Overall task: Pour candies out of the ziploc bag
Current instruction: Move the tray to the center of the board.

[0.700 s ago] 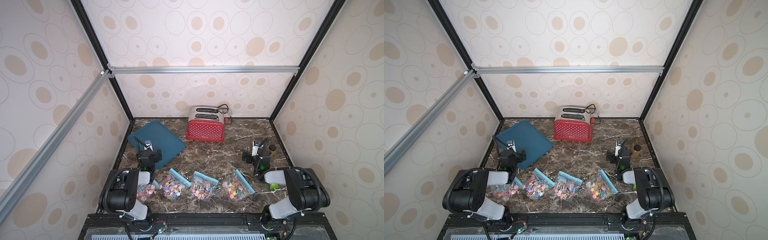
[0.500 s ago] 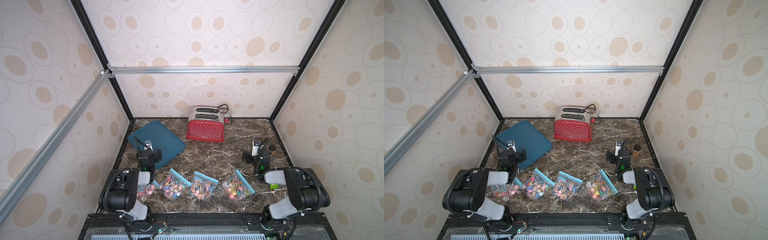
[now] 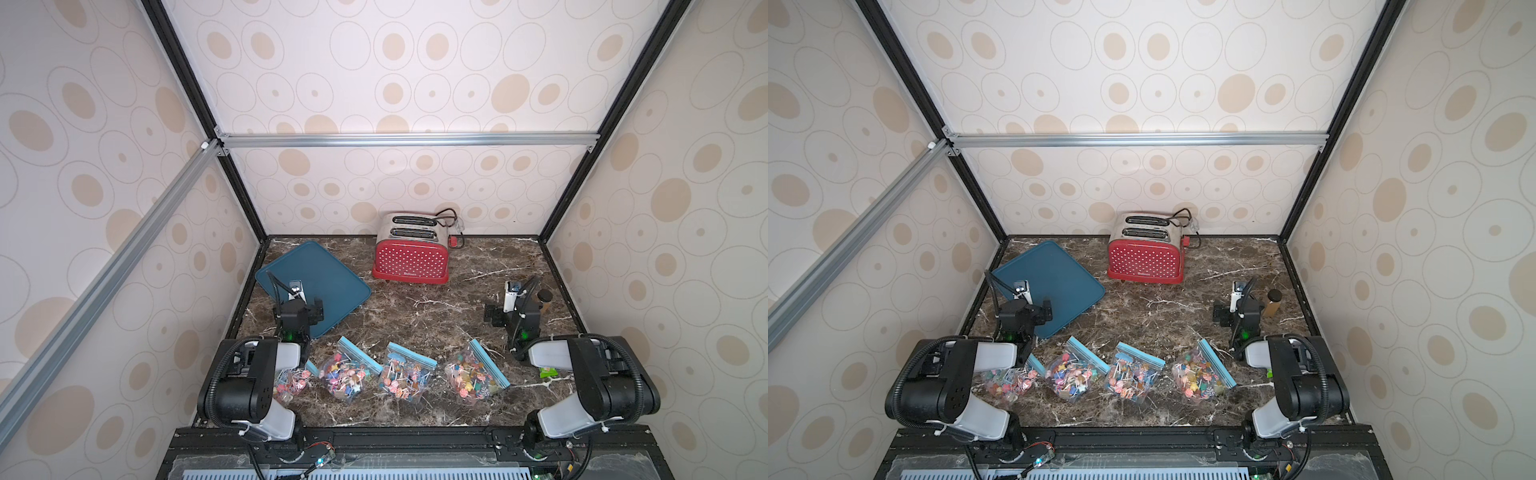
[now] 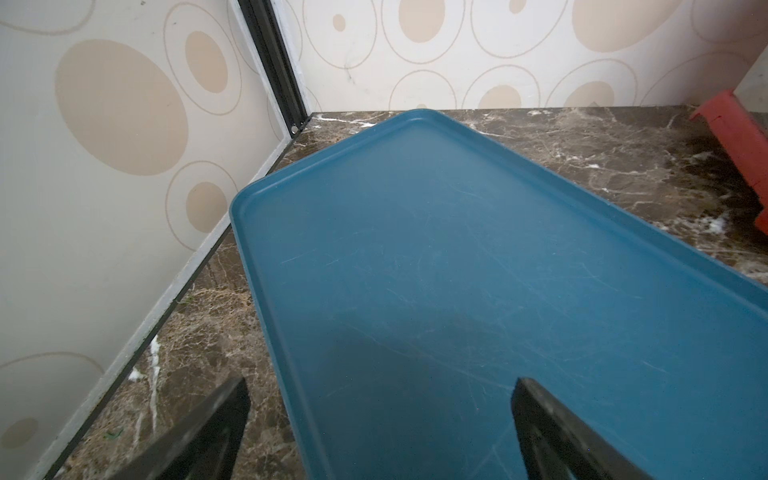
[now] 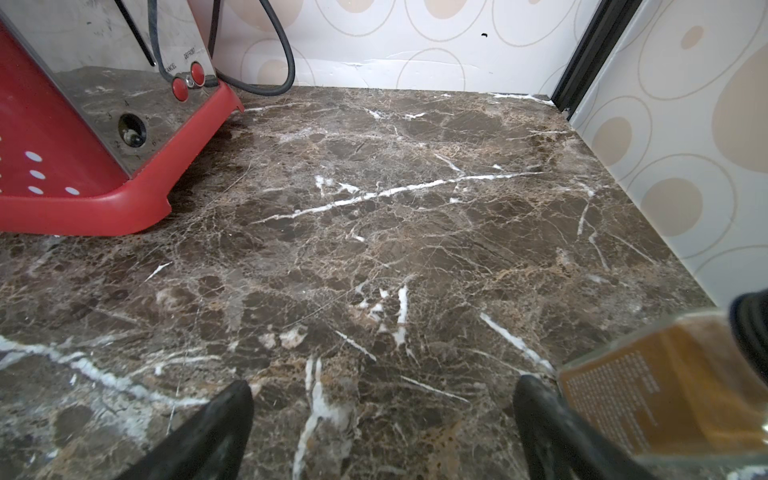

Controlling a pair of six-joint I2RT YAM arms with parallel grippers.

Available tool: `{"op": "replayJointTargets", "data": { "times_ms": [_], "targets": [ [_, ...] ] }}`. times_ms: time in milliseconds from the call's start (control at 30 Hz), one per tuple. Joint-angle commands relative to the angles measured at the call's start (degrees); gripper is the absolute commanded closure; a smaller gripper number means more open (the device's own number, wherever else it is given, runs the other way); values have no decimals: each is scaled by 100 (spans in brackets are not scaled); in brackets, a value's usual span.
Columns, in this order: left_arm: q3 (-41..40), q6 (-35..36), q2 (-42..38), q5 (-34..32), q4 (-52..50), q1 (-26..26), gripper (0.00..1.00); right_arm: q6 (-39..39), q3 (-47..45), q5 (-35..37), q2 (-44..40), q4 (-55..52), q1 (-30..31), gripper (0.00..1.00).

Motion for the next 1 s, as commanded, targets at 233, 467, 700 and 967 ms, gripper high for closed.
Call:
{"op": "replayJointTargets", "data": {
  "times_ms": [233, 467, 700, 967],
  "targets": [
    [86, 113, 15, -180, 283, 47, 1, -63, 53, -114, -4, 201, -15, 5],
    [1703, -1112, -2529, -1776, -4040, -491, 1, 739, 1975, 839, -2042, -4867, 170, 7],
    [3423, -2797, -2611, -281, -6846, -1323, 12, 1770, 3687, 36, -2217, -9273, 208, 12],
    [3698, -3476, -1560, -77, -8564, -2982, 21, 1744, 3253, -1127, -2739, -10107, 618, 13]
  ]
}}
